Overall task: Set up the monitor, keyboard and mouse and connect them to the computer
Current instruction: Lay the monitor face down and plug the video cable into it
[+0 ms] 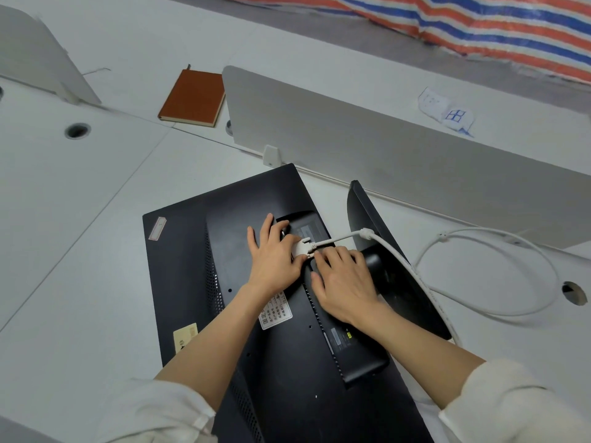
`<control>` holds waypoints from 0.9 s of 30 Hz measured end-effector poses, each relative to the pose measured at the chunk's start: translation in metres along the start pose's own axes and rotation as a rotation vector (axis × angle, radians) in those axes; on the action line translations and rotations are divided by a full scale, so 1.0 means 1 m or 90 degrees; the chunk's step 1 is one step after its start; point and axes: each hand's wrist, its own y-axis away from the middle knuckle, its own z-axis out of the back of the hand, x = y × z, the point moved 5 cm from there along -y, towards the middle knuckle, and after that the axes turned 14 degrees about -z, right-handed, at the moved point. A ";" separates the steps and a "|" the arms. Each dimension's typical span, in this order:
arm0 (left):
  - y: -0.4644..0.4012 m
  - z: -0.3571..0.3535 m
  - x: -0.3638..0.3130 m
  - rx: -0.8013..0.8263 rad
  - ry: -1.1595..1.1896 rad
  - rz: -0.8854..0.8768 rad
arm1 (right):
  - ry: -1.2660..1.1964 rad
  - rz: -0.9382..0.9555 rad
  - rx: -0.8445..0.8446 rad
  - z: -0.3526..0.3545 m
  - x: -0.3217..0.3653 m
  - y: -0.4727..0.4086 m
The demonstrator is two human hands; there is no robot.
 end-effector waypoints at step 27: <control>0.000 -0.002 0.002 0.003 -0.005 0.001 | 0.015 -0.008 0.081 -0.009 0.012 0.003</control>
